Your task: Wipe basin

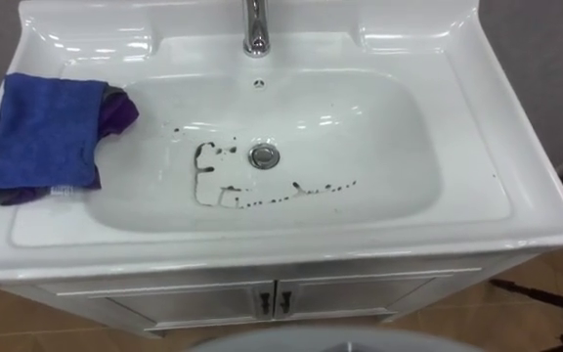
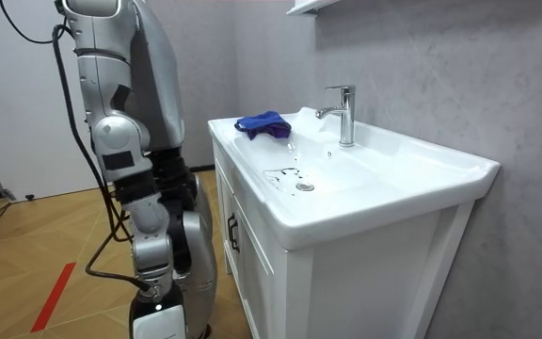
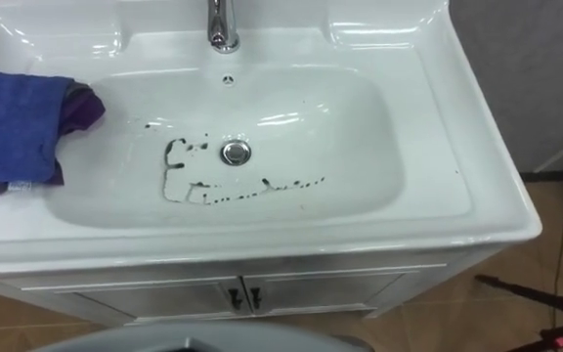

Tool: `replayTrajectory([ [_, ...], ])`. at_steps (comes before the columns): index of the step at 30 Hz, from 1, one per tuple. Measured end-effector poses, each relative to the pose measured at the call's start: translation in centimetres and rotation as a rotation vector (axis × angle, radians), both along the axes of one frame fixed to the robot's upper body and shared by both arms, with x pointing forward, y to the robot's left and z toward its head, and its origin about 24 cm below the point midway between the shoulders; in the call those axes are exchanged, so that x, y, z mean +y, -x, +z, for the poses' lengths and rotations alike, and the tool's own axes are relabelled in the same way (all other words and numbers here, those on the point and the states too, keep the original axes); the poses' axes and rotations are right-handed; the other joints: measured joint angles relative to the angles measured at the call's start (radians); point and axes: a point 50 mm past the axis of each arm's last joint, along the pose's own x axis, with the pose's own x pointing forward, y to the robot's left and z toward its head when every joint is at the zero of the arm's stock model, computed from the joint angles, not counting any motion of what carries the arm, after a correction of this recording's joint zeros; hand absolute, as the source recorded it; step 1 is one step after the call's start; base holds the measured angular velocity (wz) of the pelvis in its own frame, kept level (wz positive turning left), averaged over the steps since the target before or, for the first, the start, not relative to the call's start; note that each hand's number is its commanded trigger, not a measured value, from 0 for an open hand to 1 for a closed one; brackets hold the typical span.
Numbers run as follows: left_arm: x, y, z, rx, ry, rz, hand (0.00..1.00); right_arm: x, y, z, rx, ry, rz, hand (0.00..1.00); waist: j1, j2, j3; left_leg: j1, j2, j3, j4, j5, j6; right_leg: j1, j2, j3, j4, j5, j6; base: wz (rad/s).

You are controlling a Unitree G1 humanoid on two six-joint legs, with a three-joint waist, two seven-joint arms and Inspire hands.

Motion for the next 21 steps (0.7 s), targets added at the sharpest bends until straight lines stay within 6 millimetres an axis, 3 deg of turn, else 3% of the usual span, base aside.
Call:
replayTrajectory([
  [6,0.4,0.5,0.1,-0.036,-0.032,0.152,0.0,-0.3,-0.8,0.1,-0.028,0.008,0.008,0.0,0.021,0.012,0.0003,-0.015,-0.007,-0.036,0.015,0.001,-0.001,0.005,-0.006,-0.044,0.004,-0.001,0.0,0.17],
  [10,0.8,1.1,0.3,-0.074,-0.083,0.318,0.0,-0.7,-1.6,0.2,-0.071,0.022,-0.021,0.0,0.041,0.014,0.0012,-0.019,-0.019,-0.055,0.016,0.007,0.001,0.003,-0.021,-0.052,0.02,-0.021,0.002,0.14],
  [15,1.3,1.8,0.5,-0.097,-0.134,0.444,0.0,-1.1,-1.8,0.3,-0.102,0.036,-0.054,0.0,0.056,0.013,0.0013,-0.038,-0.031,-0.089,0.021,0.015,-0.002,0.0,-0.03,-0.096,0.011,-0.028,0.0,0.21],
  [21,3.5,1.0,1.4,-0.193,-0.286,0.532,0.0,-1.9,-2.4,0.5,-0.151,0.081,-0.064,0.0,0.082,0.017,0.0009,-0.066,-0.036,-0.112,0.034,0.02,-0.003,-0.004,-0.033,-0.127,0.0,-0.033,-0.002,0.16],
])
